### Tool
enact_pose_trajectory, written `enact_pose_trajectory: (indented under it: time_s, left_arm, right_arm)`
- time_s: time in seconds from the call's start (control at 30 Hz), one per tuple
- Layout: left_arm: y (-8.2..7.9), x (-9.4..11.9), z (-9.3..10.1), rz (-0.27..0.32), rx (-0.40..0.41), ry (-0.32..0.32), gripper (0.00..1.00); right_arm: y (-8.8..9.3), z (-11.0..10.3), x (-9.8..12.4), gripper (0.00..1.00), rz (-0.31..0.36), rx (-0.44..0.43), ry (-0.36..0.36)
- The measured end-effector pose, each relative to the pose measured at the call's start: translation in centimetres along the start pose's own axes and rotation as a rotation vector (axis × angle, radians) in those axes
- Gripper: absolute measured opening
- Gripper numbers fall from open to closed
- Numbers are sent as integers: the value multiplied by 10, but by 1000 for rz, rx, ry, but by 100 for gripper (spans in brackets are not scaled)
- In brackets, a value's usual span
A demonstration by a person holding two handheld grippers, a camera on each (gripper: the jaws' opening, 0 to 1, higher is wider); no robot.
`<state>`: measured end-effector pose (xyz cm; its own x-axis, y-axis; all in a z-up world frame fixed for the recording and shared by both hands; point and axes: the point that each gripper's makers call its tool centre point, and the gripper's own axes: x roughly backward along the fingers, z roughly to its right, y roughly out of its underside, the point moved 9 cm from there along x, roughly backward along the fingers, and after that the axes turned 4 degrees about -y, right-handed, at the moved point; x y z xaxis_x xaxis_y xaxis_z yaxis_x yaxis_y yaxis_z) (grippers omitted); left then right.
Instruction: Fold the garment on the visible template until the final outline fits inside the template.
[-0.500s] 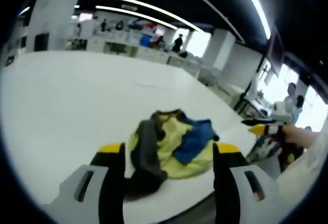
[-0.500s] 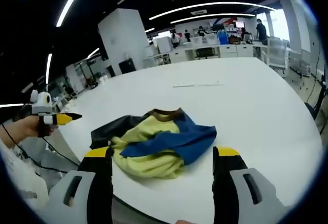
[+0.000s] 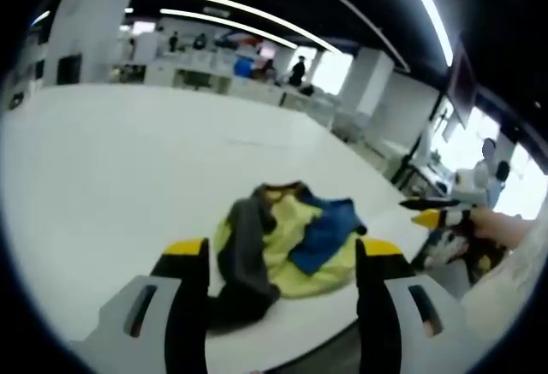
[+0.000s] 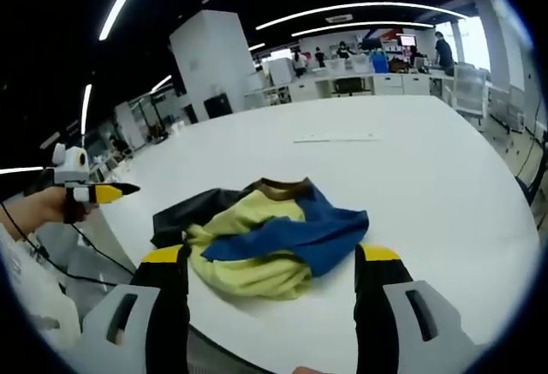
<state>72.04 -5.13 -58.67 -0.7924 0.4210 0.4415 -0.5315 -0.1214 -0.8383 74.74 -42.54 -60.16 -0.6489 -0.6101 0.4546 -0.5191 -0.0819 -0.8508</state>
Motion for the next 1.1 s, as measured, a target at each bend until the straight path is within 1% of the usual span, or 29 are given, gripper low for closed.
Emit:
enact_pose_trajectory:
  time_s: [0.27, 0.4, 0.6, 0.77, 0.93, 1.1]
  left_arm:
    - [3, -2, -1, -9, 13, -4, 65]
    - [3, -3, -2, -1, 18, -7, 65]
    - [3, -2, -2, -3, 12, -4, 65]
    - [3, 0, -2, -9, 7, -3, 65]
    - [5, -1, -2, -9, 18, -6, 65]
    - [5, -3, -1, -9, 19, -4, 65]
  right_arm:
    - [1, -1, -4, 79, -14, 1, -11]
    - [0, 1, -5, 79, -21, 8, -12]
    - [-5, 0, -5, 79, -5, 12, -11]
    - [-2, -2, -5, 79, -7, 8, -14]
    - [2, -1, -5, 79, -14, 2, -14]
    - [1, 1, -4, 79, -16, 2, -13]
